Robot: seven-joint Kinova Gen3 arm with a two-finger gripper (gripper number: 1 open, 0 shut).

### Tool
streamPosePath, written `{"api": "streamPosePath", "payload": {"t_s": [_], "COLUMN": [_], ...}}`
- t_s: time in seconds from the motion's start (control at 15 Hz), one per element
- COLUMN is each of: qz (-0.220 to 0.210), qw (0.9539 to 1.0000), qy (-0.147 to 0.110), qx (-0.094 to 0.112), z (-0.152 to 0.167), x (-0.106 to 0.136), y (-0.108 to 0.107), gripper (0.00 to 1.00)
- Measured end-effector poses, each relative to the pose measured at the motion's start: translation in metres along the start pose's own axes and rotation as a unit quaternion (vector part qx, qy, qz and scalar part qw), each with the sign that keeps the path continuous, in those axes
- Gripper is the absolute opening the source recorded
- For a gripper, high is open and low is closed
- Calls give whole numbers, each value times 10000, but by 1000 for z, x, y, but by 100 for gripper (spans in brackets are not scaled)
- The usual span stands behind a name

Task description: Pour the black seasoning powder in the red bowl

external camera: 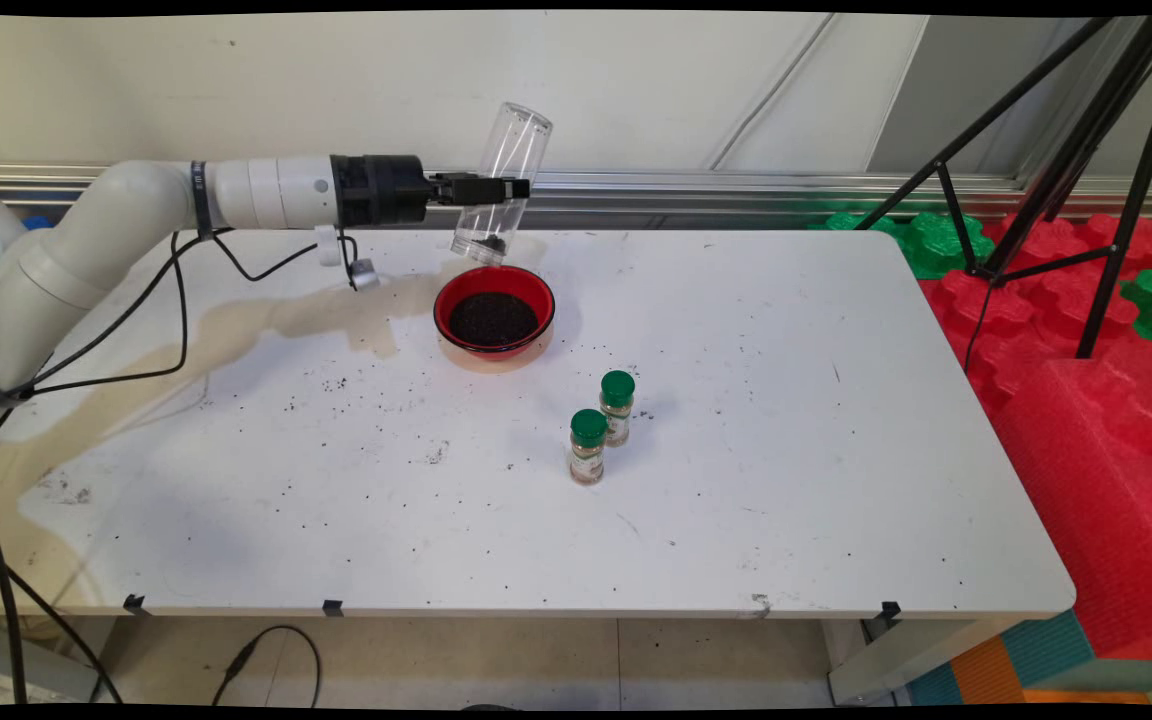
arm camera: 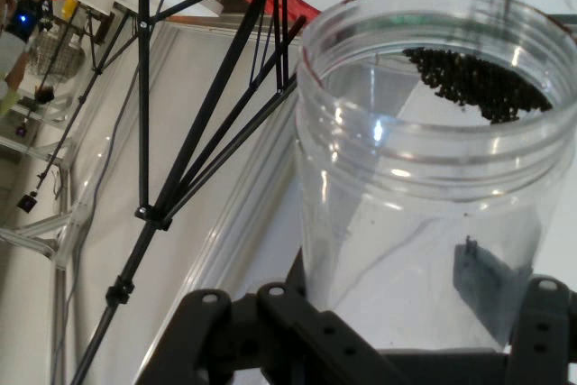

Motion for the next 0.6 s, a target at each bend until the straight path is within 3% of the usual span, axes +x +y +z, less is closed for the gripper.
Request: {"api": "streamPosePath", "payload": {"t_s": [0.6], "qz": [421], "qw": [9990], "qy": [-65], "qx": [112], "z": [0], "x": [3], "y": [-7], "gripper": [0]}}
